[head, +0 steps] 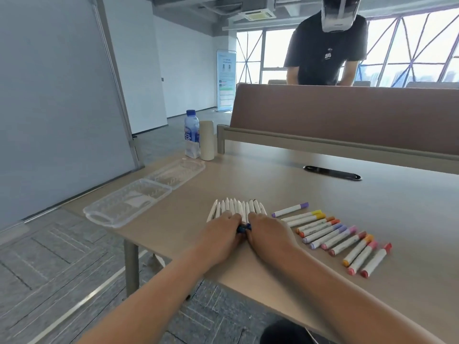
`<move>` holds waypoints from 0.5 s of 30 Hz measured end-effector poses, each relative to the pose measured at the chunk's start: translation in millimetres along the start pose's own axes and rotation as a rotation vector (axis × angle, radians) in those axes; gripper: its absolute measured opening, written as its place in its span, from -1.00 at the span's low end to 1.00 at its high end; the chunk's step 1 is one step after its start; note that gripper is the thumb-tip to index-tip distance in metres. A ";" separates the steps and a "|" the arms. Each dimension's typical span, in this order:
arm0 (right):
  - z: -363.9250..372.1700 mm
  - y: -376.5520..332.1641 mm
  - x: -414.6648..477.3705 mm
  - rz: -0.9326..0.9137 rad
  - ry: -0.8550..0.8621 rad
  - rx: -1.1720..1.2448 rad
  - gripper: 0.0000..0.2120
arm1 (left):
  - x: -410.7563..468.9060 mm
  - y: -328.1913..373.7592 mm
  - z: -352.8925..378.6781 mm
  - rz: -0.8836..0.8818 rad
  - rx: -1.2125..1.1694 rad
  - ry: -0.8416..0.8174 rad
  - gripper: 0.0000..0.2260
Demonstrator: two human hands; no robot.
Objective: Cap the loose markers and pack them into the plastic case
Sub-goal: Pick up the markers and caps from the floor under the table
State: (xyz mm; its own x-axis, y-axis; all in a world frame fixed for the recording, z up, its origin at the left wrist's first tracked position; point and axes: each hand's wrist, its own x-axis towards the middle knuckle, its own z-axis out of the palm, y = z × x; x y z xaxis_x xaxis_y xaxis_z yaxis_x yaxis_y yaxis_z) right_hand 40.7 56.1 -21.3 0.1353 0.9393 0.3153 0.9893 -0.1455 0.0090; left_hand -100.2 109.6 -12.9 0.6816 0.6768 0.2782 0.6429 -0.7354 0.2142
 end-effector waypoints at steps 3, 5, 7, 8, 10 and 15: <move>-4.3 1.0 -12.0 -0.030 0.019 -0.059 -0.81 | -3.8 2.0 -0.2 0.027 -0.030 0.018 -0.75; -8.2 0.6 -21.2 -0.033 0.022 -0.061 -0.78 | -6.5 3.9 0.1 0.048 -0.062 0.031 -0.77; -11.7 0.1 -28.6 -0.018 0.025 -0.059 -0.75 | -9.0 4.1 2.9 0.068 -0.118 0.041 -0.80; -13.3 0.1 -31.7 -0.006 0.022 -0.054 -0.73 | -10.5 3.5 4.5 0.077 -0.145 0.044 -0.82; -17.5 -0.1 -37.3 0.031 0.001 0.012 -0.67 | -13.1 2.0 6.7 0.097 -0.195 0.043 -0.86; -18.3 -1.6 -44.9 0.075 -0.007 0.177 -0.66 | -14.3 -2.0 8.7 0.150 -0.242 0.015 -0.86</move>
State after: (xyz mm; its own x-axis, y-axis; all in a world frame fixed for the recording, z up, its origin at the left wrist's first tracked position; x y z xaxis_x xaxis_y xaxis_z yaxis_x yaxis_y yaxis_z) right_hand 32.0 8.5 -18.1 0.2088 0.9302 0.3021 0.9704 -0.1587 -0.1820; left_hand -108.2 101.8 -25.5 0.7567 0.5603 0.3369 0.4319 -0.8152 0.3859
